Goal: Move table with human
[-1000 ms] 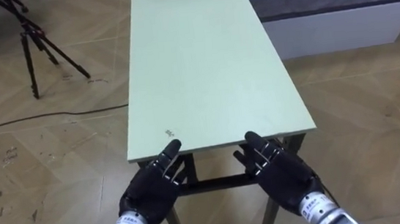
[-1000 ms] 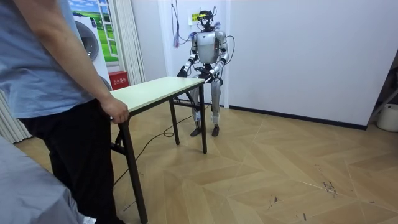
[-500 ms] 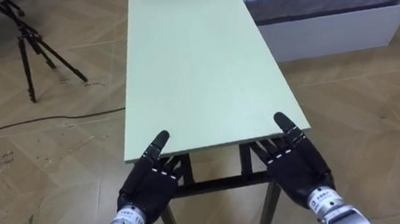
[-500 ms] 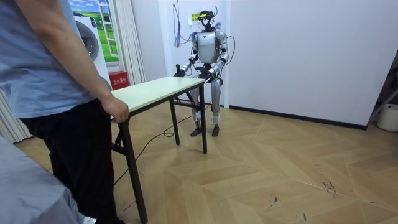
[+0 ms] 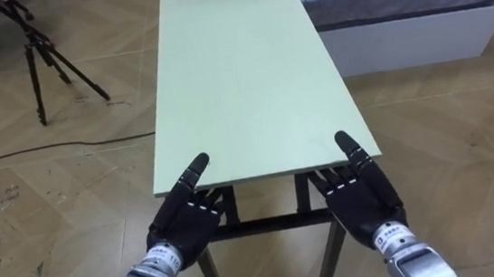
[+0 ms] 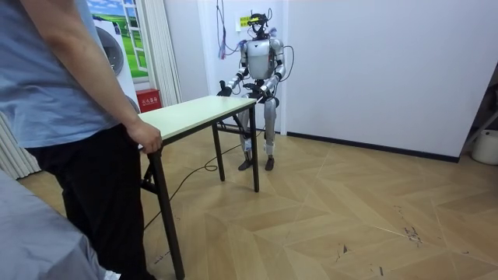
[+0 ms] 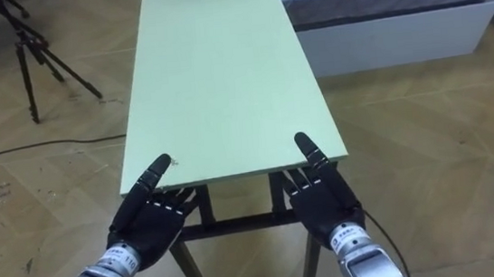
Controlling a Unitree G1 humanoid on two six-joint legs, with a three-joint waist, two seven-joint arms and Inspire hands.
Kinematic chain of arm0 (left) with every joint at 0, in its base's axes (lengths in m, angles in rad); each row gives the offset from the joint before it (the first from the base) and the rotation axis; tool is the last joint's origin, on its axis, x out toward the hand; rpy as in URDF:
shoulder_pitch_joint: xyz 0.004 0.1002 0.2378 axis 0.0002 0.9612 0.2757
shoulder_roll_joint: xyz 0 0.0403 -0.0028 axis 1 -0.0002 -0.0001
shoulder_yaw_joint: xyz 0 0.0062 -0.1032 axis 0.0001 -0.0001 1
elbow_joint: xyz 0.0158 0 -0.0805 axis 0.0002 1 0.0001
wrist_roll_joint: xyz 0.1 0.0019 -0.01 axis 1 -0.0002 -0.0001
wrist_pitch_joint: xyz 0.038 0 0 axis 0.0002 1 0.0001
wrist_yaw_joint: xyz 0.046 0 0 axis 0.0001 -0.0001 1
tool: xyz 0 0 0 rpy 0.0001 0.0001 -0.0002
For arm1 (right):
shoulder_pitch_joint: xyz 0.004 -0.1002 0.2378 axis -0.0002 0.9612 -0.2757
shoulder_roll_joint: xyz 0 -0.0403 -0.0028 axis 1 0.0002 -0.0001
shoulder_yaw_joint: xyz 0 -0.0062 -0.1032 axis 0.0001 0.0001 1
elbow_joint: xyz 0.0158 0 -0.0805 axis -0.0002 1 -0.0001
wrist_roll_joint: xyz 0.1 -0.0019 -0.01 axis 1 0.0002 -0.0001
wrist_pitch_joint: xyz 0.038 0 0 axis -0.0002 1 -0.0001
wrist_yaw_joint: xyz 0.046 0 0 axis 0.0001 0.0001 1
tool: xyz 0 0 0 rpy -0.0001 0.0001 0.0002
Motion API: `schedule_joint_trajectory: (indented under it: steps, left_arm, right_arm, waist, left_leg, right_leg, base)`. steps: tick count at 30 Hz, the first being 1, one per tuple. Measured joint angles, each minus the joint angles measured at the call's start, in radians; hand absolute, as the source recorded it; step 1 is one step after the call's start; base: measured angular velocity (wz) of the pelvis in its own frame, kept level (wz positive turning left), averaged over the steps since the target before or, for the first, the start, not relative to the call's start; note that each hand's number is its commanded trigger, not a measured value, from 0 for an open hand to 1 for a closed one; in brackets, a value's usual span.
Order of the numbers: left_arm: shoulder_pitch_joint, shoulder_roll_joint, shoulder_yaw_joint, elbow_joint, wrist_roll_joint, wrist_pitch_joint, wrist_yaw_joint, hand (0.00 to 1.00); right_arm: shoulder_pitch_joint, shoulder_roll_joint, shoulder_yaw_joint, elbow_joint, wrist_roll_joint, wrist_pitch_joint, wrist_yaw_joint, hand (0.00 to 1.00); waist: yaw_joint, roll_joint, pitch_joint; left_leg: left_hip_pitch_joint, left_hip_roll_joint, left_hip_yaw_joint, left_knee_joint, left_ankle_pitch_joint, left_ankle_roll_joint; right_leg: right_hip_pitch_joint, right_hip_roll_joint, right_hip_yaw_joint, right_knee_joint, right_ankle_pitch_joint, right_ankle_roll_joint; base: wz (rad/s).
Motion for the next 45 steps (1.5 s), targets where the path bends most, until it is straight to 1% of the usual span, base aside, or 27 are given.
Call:
schedule_joint_trajectory:
  steps: [4,5,6,7,8,9,11,13,15,19,23,24,28,33,45]
  left_arm:
    - [-0.004,-0.002,0.0,-0.005,0.0,0.0,0.021,0.0]
    - [-0.004,-0.002,0.0,-0.011,0.0,0.0,0.033,0.0]
    - [-0.006,-0.002,0.0,-0.016,0.0,0.0,0.045,0.23]
    - [-0.006,-0.002,0.0,-0.018,0.0,0.0,0.051,0.77]
    - [-0.006,-0.004,0.0,-0.026,0.001,-0.001,0.065,0.95]
    - [-0.007,-0.006,0.0,-0.034,0.001,-0.003,0.079,1.0]
    - [-0.012,-0.011,0.0,-0.035,0.001,-0.005,0.096,1.0]
    - [-0.019,-0.023,0.0,-0.035,0.001,-0.012,0.112,1.0]
    - [-0.027,-0.04,0.0,-0.035,0.002,-0.021,0.119,1.0]
    - [-0.028,-0.041,-0.001,-0.035,0.002,-0.022,0.125,1.0]
    - [-0.027,-0.04,-0.001,-0.016,0.011,-0.058,0.163,1.0]
    - [-0.028,-0.041,-0.001,-0.015,0.011,-0.059,0.166,1.0]
    - [-0.027,-0.038,-0.001,-0.012,0.02,-0.06,0.171,1.0]
    - [-0.028,-0.041,-0.001,-0.009,0.049,-0.082,0.181,1.0]
    - [-0.028,-0.041,-0.001,-0.001,0.052,-0.085,0.181,1.0]
  right_arm:
    - [0.0,0.002,0.0,0.002,-0.002,-0.002,-0.001,0.0]
    - [0.0,0.004,0.0,0.002,-0.003,-0.006,-0.001,0.1]
    - [0.0,0.006,0.0,0.002,-0.009,-0.008,-0.001,0.41]
    - [0.0,0.006,0.0,0.002,-0.011,-0.008,0.0,1.0]
    - [0.0,0.006,0.0,0.004,-0.017,-0.009,0.0,1.0]
    - [0.0,0.007,0.0,0.007,-0.021,-0.01,0.0,1.0]
    - [0.0,0.01,0.001,0.015,-0.021,-0.017,0.0,1.0]
    - [-0.003,0.011,0.001,0.039,-0.021,-0.022,-0.018,1.0]
    - [-0.003,0.014,0.002,0.052,-0.021,-0.04,-0.047,1.0]
    - [-0.013,0.017,0.009,0.077,-0.021,-0.044,-0.093,1.0]
    - [-0.021,0.019,0.044,0.083,-0.033,-0.044,-0.094,1.0]
    - [-0.022,0.02,0.045,0.083,-0.033,-0.044,-0.093,1.0]
    - [-0.022,0.02,0.049,0.083,-0.033,-0.044,-0.093,1.0]
    - [-0.028,0.025,0.059,0.085,-0.032,-0.043,-0.099,1.0]
    - [-0.03,0.028,0.061,0.088,-0.04,-0.044,-0.101,1.0]
  waist:
    - [0.0,0.0,0.0]
    - [0.0,0.0,0.0]
    - [-0.002,0.0,0.0001]
    - [-0.003,0.0,0.0002]
    - [-0.001,0.0,0.0006]
    - [0.0,-0.001,0.0009]
    - [0.006,-0.001,0.0012]
    - [0.016,-0.001,0.002]
    - [0.032,-0.005,0.0045]
    - [0.051,-0.007,0.0059]
    - [0.048,-0.022,0.0154]
    - [0.044,-0.024,0.0166]
    - [0.042,-0.024,0.0165]
    - [0.035,-0.022,0.0161]
    - [0.032,-0.02,0.0143]
  left_leg:
    - [0.001,0.0,0.0,0.0,0.0,0.0]
    - [0.001,0.0,0.0,0.0,0.0,0.0]
    - [0.0,0.0,-0.002,0.001,0.0,0.0]
    - [0.0,0.0,-0.003,0.001,0.0,0.0]
    - [-0.001,0.0,-0.003,0.001,0.0,0.0]
    - [-0.001,0.0,-0.003,0.001,0.0,0.0]
    - [-0.003,0.0,-0.004,0.001,0.0,0.0]
    - [-0.005,0.0,-0.004,0.001,0.0,0.0]
    - [-0.019,-0.002,-0.004,0.001,0.001,0.0]
    - [-0.027,0.0,-0.008,0.003,0.001,0.0]
    - [-0.019,0.002,-0.012,0.0,0.001,0.0]
    - [-0.018,0.002,-0.012,-0.001,0.001,0.0]
    - [-0.016,0.001,-0.013,-0.001,0.001,0.0]
    - [-0.017,0.003,-0.018,-0.003,0.001,0.0]
    - [-0.014,0.002,-0.02,-0.004,0.001,0.0]
  right_leg:
    - [0.002,0.0,0.0,0.0,0.0,0.0]
    - [0.001,0.0,0.0,0.0,0.0,0.0]
    - [0.002,-0.001,-0.003,-0.001,0.0,0.0]
    - [0.002,-0.001,-0.004,-0.001,0.0,0.0]
    - [0.001,0.0,-0.003,-0.001,0.0,0.0]
    - [-0.001,0.0,-0.003,-0.001,0.0,0.0]
    - [-0.002,0.0,-0.003,0.001,0.0,0.0]
    - [-0.005,0.0,-0.003,0.002,0.0,0.0]
    - [-0.024,-0.001,-0.001,0.005,0.0,0.0]
    - [-0.032,-0.001,-0.006,0.001,0.0,0.0]
    - [-0.023,0.001,-0.006,-0.012,0.0,0.0]
    - [-0.02,0.001,-0.008,-0.02,0.001,0.0]
    - [-0.018,0.0,-0.013,-0.02,0.001,0.0]
    - [-0.018,0.001,-0.012,-0.02,0.0,0.0]
    - [-0.017,0.001,-0.012,-0.018,0.0,0.0]
  base:
    - [0.0]
    - [0.0]
    - [0.0]
    - [0.0]
    - [0.0]
    - [0.0]
    - [0.0]
    - [0.0]
    - [-0.02]
    - [0.0]
    - [-0.12]
    - [-0.05]
    - [-0.01]
    - [0.01]
    - [0.0]
